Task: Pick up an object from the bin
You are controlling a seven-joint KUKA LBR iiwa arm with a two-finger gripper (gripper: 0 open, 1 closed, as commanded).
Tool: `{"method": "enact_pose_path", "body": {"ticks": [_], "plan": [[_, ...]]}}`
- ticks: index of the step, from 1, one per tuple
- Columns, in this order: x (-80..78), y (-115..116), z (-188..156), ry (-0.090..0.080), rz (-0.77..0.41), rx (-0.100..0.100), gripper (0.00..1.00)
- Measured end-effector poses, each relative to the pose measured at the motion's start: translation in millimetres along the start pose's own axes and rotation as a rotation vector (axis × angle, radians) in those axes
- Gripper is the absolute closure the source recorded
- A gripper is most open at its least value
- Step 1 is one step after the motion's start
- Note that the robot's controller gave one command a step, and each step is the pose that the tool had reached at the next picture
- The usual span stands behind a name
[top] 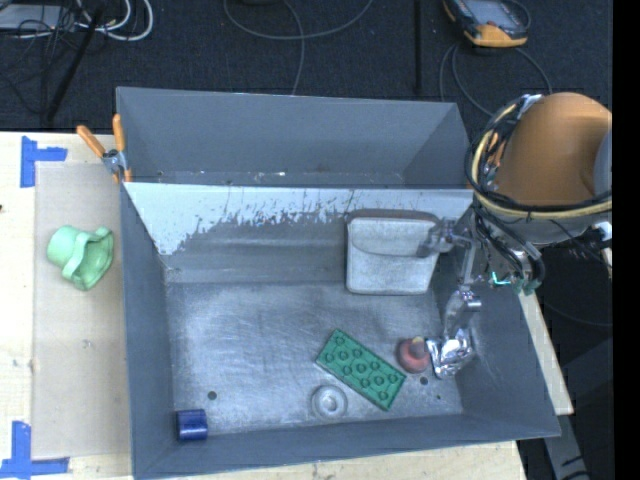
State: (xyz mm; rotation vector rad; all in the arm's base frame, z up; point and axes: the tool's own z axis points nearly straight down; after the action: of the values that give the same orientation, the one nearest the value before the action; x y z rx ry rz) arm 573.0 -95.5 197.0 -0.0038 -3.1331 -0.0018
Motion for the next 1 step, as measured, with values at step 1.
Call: {"method": "enact_pose_path", "body": {"ticks": [1], "plan": [[21.4, -40.1, 125.8, -0.008, -0.587, -0.008, 0.00]]}}
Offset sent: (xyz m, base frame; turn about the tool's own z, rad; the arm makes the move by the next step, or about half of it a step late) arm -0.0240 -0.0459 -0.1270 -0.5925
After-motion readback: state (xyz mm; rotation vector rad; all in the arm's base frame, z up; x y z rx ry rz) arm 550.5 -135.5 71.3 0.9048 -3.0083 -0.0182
